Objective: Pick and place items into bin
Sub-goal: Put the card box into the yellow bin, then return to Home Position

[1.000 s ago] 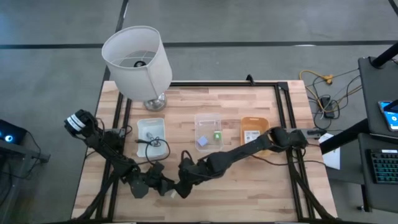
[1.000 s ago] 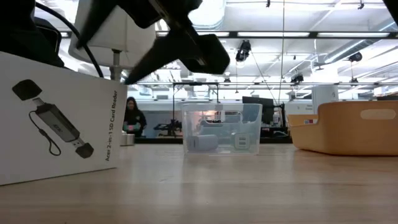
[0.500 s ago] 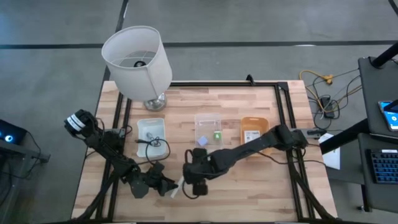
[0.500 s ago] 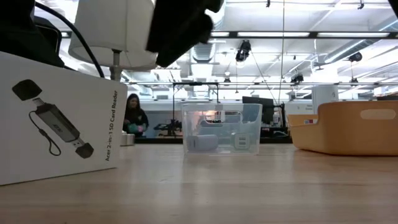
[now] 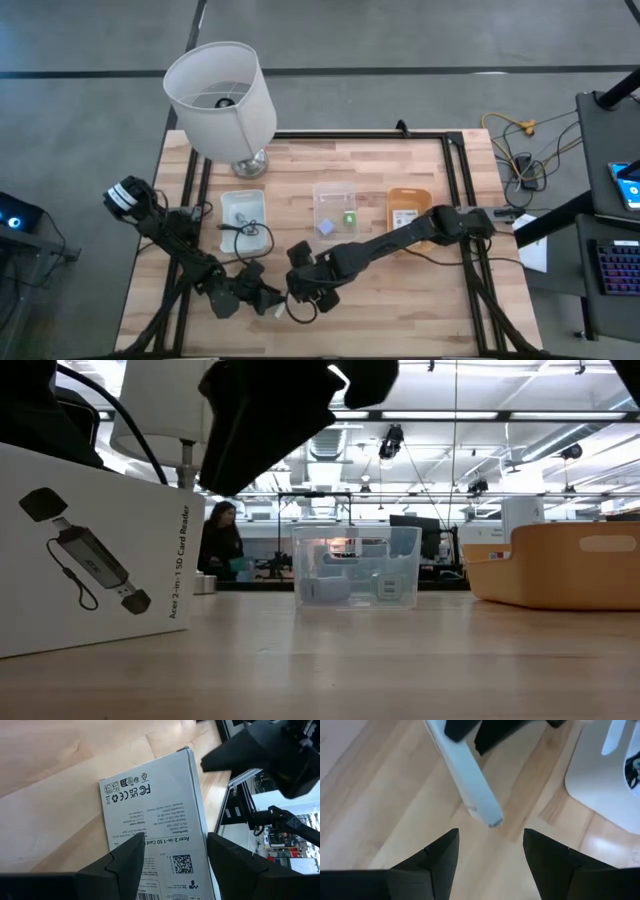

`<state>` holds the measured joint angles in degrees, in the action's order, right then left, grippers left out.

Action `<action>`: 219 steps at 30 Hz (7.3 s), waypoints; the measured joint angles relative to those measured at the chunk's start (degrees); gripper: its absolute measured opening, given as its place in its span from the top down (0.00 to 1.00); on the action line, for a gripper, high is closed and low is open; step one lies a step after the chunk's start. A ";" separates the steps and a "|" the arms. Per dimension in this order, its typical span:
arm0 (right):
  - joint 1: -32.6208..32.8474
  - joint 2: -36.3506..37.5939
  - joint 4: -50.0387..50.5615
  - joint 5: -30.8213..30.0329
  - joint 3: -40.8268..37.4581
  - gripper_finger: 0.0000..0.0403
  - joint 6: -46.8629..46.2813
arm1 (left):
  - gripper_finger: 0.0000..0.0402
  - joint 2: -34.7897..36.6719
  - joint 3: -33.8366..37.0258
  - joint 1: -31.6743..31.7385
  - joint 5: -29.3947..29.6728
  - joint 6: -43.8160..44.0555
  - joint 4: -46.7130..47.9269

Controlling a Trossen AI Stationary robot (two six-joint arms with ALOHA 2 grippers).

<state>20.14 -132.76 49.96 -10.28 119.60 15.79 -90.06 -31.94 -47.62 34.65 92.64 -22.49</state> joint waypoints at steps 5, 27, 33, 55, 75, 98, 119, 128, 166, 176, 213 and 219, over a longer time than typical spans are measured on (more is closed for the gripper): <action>-0.27 -2.69 -0.53 0.11 2.86 0.48 0.37 | 0.51 0.00 0.00 0.01 -0.06 0.02 -0.12; -0.75 -6.15 -3.43 6.03 4.87 0.67 3.10 | 0.51 0.07 0.09 0.03 -0.06 -0.04 -0.93; -0.70 -6.15 -3.52 6.22 4.78 0.81 2.82 | 0.51 0.63 0.09 0.01 0.18 -0.94 -0.57; 3.91 4.28 39.29 -10.47 13.81 0.91 -43.13 | 0.51 15.21 -0.92 -0.34 6.40 -19.63 6.69; 1.84 39.60 39.83 -11.13 -37.90 0.91 -108.31 | 0.51 14.32 -1.20 -0.34 6.38 -18.01 6.67; -8.93 46.94 31.26 0.24 -57.84 0.77 -100.34 | 0.51 14.35 -0.81 0.05 6.38 -17.94 6.64; 3.26 48.13 20.41 -8.00 -45.87 0.45 -93.62 | 0.51 16.13 -1.78 0.73 6.57 -24.43 3.05; 17.60 56.10 11.52 -21.84 -37.77 0.48 -93.95 | 0.51 29.97 -2.29 11.39 -3.93 -53.95 -13.62; -14.68 108.34 -54.28 12.66 -94.54 0.48 -41.18 | 0.51 61.80 19.00 37.40 -31.18 -71.56 -11.05; -14.67 128.71 -51.79 5.53 -106.47 0.48 -41.04 | 0.51 72.09 28.73 37.38 -31.34 -67.40 -7.65; -14.91 131.01 -46.04 1.66 -117.05 0.48 -27.63 | 0.51 80.97 31.58 37.40 -32.04 -76.59 8.97; -14.91 130.67 -46.06 1.66 -117.05 0.48 -27.67 | 0.51 79.72 31.61 37.40 -32.04 -76.57 8.93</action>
<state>5.23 -2.09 3.90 -8.62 2.55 -11.88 -10.34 -0.34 -10.22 2.61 16.07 -13.56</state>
